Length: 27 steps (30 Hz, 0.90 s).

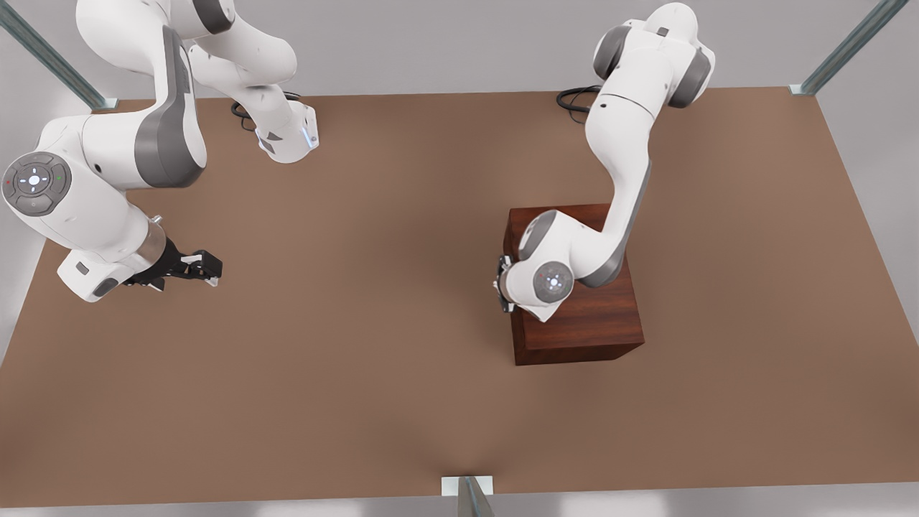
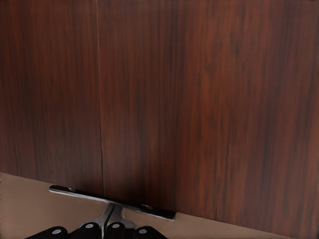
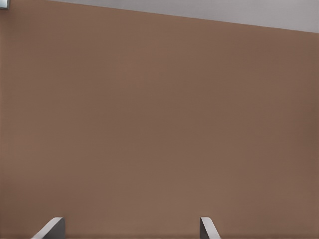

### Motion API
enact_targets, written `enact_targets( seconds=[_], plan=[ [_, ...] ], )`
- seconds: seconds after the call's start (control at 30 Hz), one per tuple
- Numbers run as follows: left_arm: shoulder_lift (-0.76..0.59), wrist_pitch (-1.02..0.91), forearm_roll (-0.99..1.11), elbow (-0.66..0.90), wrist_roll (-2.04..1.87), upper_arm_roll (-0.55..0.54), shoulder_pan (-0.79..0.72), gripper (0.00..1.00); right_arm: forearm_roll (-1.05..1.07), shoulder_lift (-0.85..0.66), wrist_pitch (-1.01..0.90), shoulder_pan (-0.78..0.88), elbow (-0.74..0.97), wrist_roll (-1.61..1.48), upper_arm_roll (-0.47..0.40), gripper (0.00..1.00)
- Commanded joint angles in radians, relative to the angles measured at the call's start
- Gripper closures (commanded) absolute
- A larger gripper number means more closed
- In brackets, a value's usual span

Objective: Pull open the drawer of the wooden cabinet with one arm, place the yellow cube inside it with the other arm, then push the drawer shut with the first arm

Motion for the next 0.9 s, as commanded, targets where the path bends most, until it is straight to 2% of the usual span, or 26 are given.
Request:
enact_targets(
  seconds=[0.0,0.03,0.07,0.17,0.23,0.37,0.47,0.53,0.6,0.73,0.87],
  plan=[
    [-0.001,-0.032,0.001,0.001,0.167,0.001,0.001,0.79,0.001,-0.001,0.000,-0.001,0.000,-0.005,0.000,0.00],
    [-0.006,-0.030,0.001,0.004,0.167,-0.001,-0.001,0.42,0.001,-0.001,0.000,0.000,0.000,-0.005,0.000,0.00],
    [-0.049,-0.013,-0.011,0.012,0.143,-0.016,-0.007,0.00,0.001,-0.001,0.000,0.000,0.000,-0.005,0.000,0.00],
    [-0.155,-0.009,-0.048,0.090,0.089,-0.032,-0.003,0.00,0.001,-0.001,0.000,0.000,0.000,-0.005,0.000,0.00],
    [-0.189,-0.038,-0.035,0.090,0.373,-0.022,0.088,0.00,-0.002,-0.001,0.000,0.000,0.000,-0.018,-0.003,0.00],
    [-0.210,-0.233,0.116,0.090,1.455,-0.022,0.401,0.00,-0.001,0.000,0.000,-0.002,0.000,-0.019,-0.005,0.00],
    [-0.336,-0.366,0.271,0.090,2.011,0.004,0.424,0.00,-0.002,-0.001,0.000,-0.002,-0.001,-0.018,-0.005,0.00],
    [-0.440,-0.375,0.274,0.078,2.049,-0.039,0.508,0.00,-0.002,-0.001,0.000,0.000,0.000,-0.016,-0.005,0.00],
    [-0.471,-0.377,0.306,0.055,2.186,-0.070,0.542,0.00,-0.002,-0.001,0.000,-0.002,0.000,-0.018,-0.005,0.00],
    [-0.445,-0.332,0.354,0.059,2.196,-0.114,0.525,0.00,-0.002,-0.001,0.000,-0.002,0.000,-0.019,-0.005,0.00],
    [-0.417,-0.274,0.355,0.064,2.204,-0.114,0.524,0.00,-0.001,-0.001,0.000,-0.002,-0.001,-0.018,-0.005,0.00]
  ],
)
